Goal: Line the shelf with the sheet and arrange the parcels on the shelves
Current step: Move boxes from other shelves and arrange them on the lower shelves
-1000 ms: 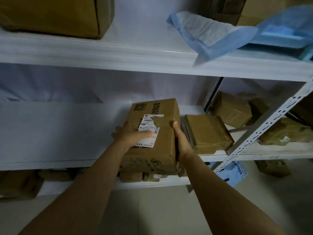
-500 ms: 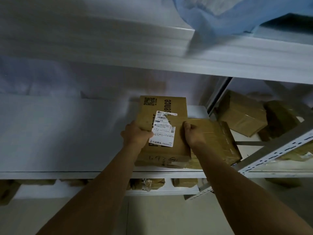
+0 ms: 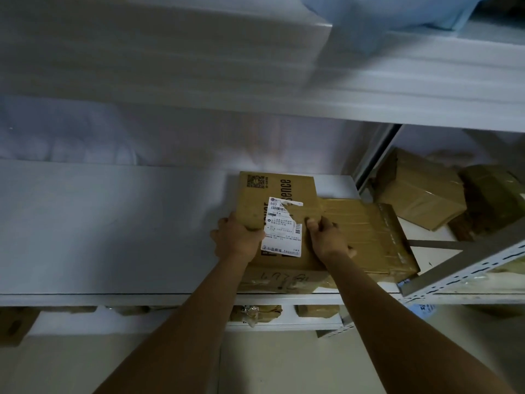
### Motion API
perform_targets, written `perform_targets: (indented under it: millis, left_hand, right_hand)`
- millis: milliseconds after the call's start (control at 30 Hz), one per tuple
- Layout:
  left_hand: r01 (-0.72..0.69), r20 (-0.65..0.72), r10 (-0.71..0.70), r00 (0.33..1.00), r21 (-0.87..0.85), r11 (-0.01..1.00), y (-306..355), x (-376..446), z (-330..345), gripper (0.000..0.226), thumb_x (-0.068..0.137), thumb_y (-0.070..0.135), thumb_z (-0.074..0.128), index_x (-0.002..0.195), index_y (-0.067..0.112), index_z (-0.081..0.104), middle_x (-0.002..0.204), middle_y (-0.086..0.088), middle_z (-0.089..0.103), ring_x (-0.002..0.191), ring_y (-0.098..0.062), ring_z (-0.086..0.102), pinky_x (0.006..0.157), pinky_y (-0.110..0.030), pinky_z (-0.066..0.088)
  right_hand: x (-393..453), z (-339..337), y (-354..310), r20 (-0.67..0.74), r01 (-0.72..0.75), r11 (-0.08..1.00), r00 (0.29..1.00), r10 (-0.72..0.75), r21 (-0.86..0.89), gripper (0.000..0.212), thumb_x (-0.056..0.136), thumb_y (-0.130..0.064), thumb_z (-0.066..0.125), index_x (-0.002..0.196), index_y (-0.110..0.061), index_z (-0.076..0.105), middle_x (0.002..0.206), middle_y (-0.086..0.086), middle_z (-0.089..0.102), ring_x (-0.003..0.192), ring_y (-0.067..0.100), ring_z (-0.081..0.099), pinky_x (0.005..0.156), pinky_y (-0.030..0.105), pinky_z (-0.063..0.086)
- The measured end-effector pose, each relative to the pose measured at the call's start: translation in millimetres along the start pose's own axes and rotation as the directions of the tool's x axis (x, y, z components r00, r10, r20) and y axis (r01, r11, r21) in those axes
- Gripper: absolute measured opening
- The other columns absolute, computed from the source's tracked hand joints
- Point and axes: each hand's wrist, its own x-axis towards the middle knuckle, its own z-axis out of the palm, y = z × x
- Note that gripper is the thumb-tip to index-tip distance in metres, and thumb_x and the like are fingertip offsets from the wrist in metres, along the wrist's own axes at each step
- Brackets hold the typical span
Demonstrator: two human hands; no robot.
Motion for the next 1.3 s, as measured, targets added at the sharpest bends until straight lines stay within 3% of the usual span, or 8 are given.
perform_targets:
  millis: [167,300,400,500,667,900,1100,1300]
  left_hand:
    - [-0.008,-0.013,0.008,1.000,0.029,1.000,-1.3,-13.0,-21.8,0.061,0.077,0.033,0.069,0.128,0.009,0.045,0.128,-0.015,0.051,0.120,-0.036,0.044,0.089,-0.044,0.048]
    - [0.004,-0.067,-0.008,0.998,-0.070,0.998,6.3,-29.5,-67.5,0.056,0.082,0.030,0.068,0.129,0.005,0.050,0.132,-0.014,0.052,0.123,-0.033,0.047,0.094,-0.038,0.044]
    - [-0.078,-0.101,0.065,0.993,-0.131,0.988,13.3,-47.7,-117.5,0.026,0.083,0.023,0.068,0.102,0.004,0.070,0.109,-0.014,0.069,0.105,-0.032,0.061,0.089,-0.033,0.049]
    - [-0.169,-0.145,0.148,0.978,-0.144,0.975,9.1,-69.5,-168.4,0.017,0.084,0.022,0.066,0.082,0.006,0.073,0.091,-0.013,0.072,0.089,-0.030,0.066,0.077,-0.029,0.048]
    - [-0.219,-0.280,0.153,0.948,-0.218,0.951,-7.5,-101.0,-261.4,0.038,0.090,0.022,0.057,0.054,0.018,0.046,0.062,-0.003,0.054,0.063,-0.020,0.051,0.060,-0.029,0.037]
    - [-0.404,-0.555,0.251,0.793,-0.170,0.899,-6.2,-132.9,-365.8,0.038,0.094,0.024,0.051,0.058,0.011,0.046,0.056,-0.002,0.049,0.055,-0.016,0.043,0.052,-0.023,0.031]
    - [-0.632,-0.787,0.227,0.574,-0.250,0.733,38.8,-145.6,-442.3,0.008,0.092,0.014,0.056,0.086,0.009,0.056,0.081,-0.003,0.057,0.074,-0.017,0.051,0.067,-0.026,0.038]
    - [-0.657,-0.857,0.066,0.511,-0.340,0.672,94.0,-147.6,-524.4,0.082,0.072,0.038,0.077,0.136,0.008,0.035,0.136,-0.014,0.040,0.124,-0.030,0.044,0.102,-0.046,0.042]
  right_hand:
    - [-10.5,-1.5,-9.3,0.040,0.033,0.995,0.999,-0.037,0.095,0.045,0.091,-0.049,0.041,0.128,-0.023,0.045,0.132,0.012,0.048,0.114,0.035,0.052,0.101,0.057,0.038]
    - [-50.5,-14.3,-40.0,-0.068,0.148,0.987,0.987,-0.144,0.064,0.034,0.095,-0.036,0.048,0.118,-0.014,0.058,0.121,0.010,0.059,0.108,0.030,0.058,0.092,0.041,0.050]
    - [-101.4,-20.6,-84.3,-0.041,0.214,0.963,0.977,-0.210,0.167,0.029,0.098,-0.026,0.045,0.104,-0.007,0.066,0.104,0.014,0.068,0.099,0.031,0.064,0.081,0.033,0.052]
    - [-150.6,-14.7,-123.7,0.030,0.267,0.909,0.956,-0.291,0.320,0.023,0.094,-0.027,0.050,0.079,-0.019,0.066,0.086,0.013,0.070,0.080,0.026,0.066,0.073,0.032,0.052]
    - [-240.7,-18.3,-202.2,0.177,0.306,0.773,0.865,-0.470,0.556,0.019,0.090,-0.018,0.062,0.086,-0.001,0.070,0.070,0.004,0.066,0.044,0.008,0.050,0.042,0.016,0.039]
    - [-335.9,-40.5,-280.2,-0.015,0.452,0.557,0.785,-0.619,0.697,0.029,0.089,-0.017,0.059,0.076,0.007,0.068,0.061,0.010,0.064,0.040,0.012,0.046,0.041,0.017,0.036]
    - [-350.7,-100.2,-325.9,-0.398,0.557,0.318,0.803,-0.444,0.768,0.031,0.095,-0.021,0.048,0.071,-0.008,0.062,0.059,0.006,0.058,0.050,0.013,0.048,0.046,0.021,0.040]
    - [-332.7,-155.7,-382.2,-0.558,0.658,0.306,0.749,-0.357,0.688,0.015,0.093,-0.024,0.050,0.078,-0.025,0.054,0.083,0.001,0.060,0.076,0.015,0.054,0.075,0.033,0.046]
